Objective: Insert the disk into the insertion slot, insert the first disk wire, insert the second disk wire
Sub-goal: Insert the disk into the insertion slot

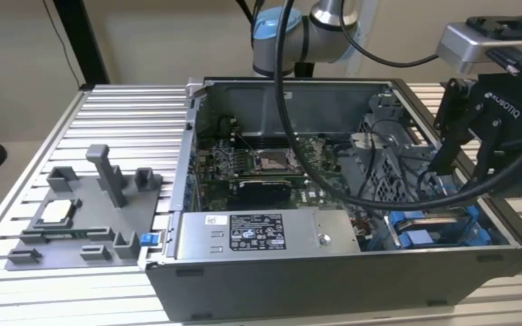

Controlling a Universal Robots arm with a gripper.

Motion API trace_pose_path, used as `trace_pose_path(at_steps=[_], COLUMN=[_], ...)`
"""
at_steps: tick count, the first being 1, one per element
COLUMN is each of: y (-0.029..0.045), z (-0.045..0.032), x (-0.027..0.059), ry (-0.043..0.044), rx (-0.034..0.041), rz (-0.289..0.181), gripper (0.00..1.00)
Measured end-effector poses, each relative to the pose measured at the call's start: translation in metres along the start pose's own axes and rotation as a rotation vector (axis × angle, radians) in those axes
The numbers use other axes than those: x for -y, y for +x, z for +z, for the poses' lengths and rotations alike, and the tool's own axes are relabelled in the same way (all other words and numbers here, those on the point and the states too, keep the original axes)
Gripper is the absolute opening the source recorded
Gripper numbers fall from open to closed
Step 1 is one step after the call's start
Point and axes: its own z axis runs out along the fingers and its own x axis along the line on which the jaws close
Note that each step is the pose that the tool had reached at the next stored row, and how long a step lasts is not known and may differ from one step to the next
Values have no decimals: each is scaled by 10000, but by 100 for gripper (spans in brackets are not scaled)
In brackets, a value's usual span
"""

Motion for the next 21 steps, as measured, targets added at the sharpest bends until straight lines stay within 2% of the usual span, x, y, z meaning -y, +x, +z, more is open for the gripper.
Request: trace_pose_path(at_steps=[7,8,11,13,21], y=[-1,-4,-56,-115,-184], z=[-41,-47,-49,-41,13], x=[-2,-3,-4,-4,0], ry=[0,0,17,90,627], rx=[1,1,-1,2,3], rz=[-1,-1,-1,-6,-299], gripper=[0,100,100,100,100])
